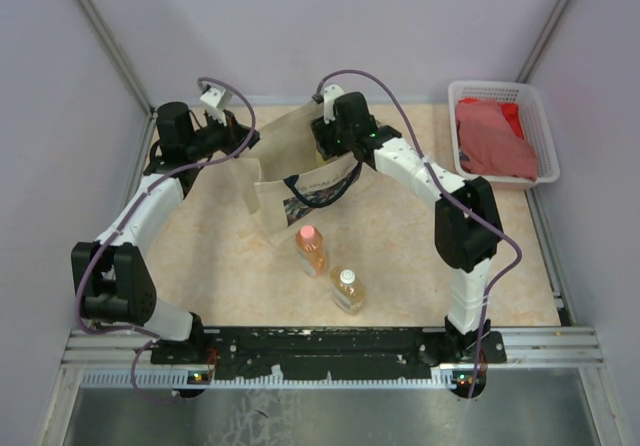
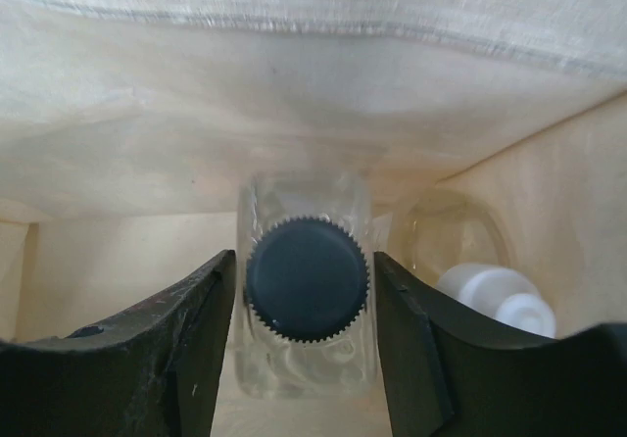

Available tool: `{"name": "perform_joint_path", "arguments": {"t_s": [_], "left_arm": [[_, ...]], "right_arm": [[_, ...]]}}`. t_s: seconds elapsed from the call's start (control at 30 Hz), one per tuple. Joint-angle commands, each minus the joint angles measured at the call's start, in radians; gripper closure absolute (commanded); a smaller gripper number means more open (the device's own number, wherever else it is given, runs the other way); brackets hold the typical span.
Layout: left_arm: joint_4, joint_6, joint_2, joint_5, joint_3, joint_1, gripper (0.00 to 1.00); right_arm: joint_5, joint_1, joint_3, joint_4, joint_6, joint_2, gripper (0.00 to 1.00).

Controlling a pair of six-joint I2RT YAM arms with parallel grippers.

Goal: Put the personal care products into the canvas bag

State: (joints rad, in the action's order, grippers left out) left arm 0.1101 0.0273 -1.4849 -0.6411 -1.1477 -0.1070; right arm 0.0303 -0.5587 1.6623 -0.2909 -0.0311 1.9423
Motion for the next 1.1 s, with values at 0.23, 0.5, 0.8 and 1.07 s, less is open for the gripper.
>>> {"name": "perform_joint_path", "arguments": {"t_s": [0.23, 0.5, 0.8, 1.07], "left_arm": [[-0.008, 0.007, -0.015, -0.009, -0.029, -0.001, 1.00], [-0.005, -0.001, -0.012, 0.015, -0.020, 0.000, 1.00], [0.013, -0.009, -0.011, 0.041, -0.023, -0.001, 1.00], [0.011, -0.007, 0.000, 0.041, -0.030, -0.001, 1.00]], "right_arm": [[-0.006, -0.019, 0.070, 0.124, 0.039, -0.121, 0.13], [-0.089, -0.145, 0.086, -0.055, -0.075, -0.268, 0.02], [-0.124, -0.262, -0.074, -0.226, -0.042, -0.522, 0.01], [-0.093, -0.365, -0.308, -0.279, -0.039, -0.632, 0.01]]}}
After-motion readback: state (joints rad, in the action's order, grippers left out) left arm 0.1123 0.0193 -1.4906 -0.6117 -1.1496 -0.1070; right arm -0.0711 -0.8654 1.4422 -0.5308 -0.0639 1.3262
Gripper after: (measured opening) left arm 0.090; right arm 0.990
